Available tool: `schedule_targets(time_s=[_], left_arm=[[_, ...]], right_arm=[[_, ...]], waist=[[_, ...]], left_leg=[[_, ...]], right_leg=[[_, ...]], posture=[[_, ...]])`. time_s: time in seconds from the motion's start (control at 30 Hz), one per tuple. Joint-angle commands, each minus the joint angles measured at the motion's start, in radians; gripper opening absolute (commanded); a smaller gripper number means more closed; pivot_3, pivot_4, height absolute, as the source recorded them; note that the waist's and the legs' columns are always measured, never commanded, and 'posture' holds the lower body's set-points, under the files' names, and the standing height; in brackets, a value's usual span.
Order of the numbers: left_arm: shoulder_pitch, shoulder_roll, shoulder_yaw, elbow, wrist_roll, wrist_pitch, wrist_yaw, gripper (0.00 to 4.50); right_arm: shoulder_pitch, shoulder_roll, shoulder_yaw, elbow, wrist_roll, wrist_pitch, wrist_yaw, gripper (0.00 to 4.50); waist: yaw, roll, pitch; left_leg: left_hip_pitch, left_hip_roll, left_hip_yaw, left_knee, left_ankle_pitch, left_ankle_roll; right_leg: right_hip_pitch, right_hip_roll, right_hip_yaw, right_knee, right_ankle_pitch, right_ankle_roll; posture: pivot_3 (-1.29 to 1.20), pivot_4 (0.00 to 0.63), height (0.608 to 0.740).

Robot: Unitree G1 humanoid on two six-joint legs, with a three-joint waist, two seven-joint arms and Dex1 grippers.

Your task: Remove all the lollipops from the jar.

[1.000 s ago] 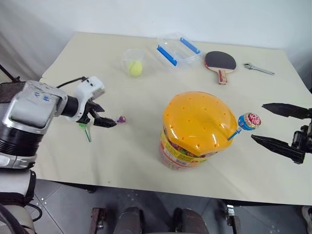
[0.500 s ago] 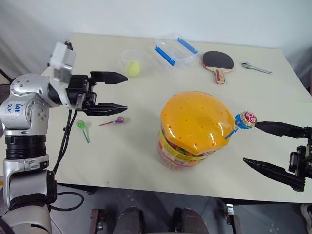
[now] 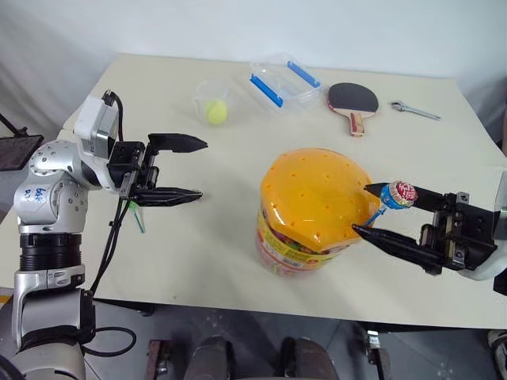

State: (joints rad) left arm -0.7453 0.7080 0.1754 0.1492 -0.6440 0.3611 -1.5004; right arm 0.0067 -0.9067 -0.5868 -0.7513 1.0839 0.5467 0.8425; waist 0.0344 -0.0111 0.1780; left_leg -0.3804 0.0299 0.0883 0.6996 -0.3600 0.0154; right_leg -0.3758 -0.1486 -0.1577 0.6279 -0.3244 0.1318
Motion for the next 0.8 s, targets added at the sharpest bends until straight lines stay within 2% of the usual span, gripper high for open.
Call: schedule_targets(time_s=[0.03,0.17,0.2,0.4,0.53,0.7,0.8], left_arm=[[0.008,0.013,0.018,-0.042,-0.038,-0.007,-0.030,4.50],[0.010,0.017,0.026,-0.040,-0.052,-0.008,-0.035,4.50],[0.008,0.018,0.027,-0.039,-0.056,-0.009,-0.037,4.50],[-0.004,0.032,0.024,-0.030,-0.066,-0.008,-0.049,4.50],[-0.027,0.060,0.031,-0.022,-0.075,0.009,-0.051,4.50],[-0.013,0.076,0.030,-0.041,-0.088,0.022,-0.037,4.50],[0.002,0.092,0.044,-0.058,-0.102,0.040,-0.035,4.50]], right_arm=[[-0.027,-0.013,-0.007,0.011,0.006,-0.025,0.019,1.46],[-0.068,-0.029,-0.019,0.029,0.010,-0.024,0.022,0.16],[-0.084,-0.030,-0.022,0.034,0.019,-0.023,0.015,0.07],[-0.156,-0.058,-0.062,0.088,0.049,-0.010,-0.014,0.07],[-0.208,-0.104,-0.139,0.250,-0.007,-0.003,-0.053,0.07],[-0.126,-0.157,-0.168,0.390,-0.167,0.017,-0.025,0.07],[-0.051,-0.195,-0.140,0.477,-0.279,0.051,-0.026,0.07]], waist=[[-0.002,0.000,0.000],[-0.006,0.000,0.000],[-0.007,0.000,0.000],[-0.009,0.000,0.000],[-0.007,0.000,0.000],[-0.007,0.000,0.000],[-0.008,0.000,0.000]], left_leg=[[0.000,0.000,0.000,0.000,0.000,0.000],[0.000,0.000,0.000,0.000,0.000,0.000],[0.000,0.000,0.000,0.000,0.000,0.000],[0.000,0.000,0.000,0.000,0.000,0.000],[0.000,0.000,0.000,0.000,0.000,0.000],[0.000,0.000,0.001,0.000,0.000,0.000],[0.000,0.000,0.001,-0.001,0.000,0.000]], right_leg=[[0.000,0.000,0.000,0.000,0.000,0.000],[0.000,0.000,0.000,0.000,0.000,0.000],[0.000,0.000,0.000,0.000,0.000,0.000],[0.000,0.000,0.000,0.000,0.000,0.000],[0.000,0.000,0.000,0.000,0.000,0.000],[0.000,0.000,0.000,0.000,0.000,0.000],[0.000,0.000,0.000,0.000,0.000,0.000]], posture=[[0.00,0.150,0.740],[0.00,0.150,0.740],[0.00,0.150,0.740],[0.00,0.150,0.740],[0.00,0.150,0.740],[0.00,0.150,0.740],[0.00,0.150,0.740]])
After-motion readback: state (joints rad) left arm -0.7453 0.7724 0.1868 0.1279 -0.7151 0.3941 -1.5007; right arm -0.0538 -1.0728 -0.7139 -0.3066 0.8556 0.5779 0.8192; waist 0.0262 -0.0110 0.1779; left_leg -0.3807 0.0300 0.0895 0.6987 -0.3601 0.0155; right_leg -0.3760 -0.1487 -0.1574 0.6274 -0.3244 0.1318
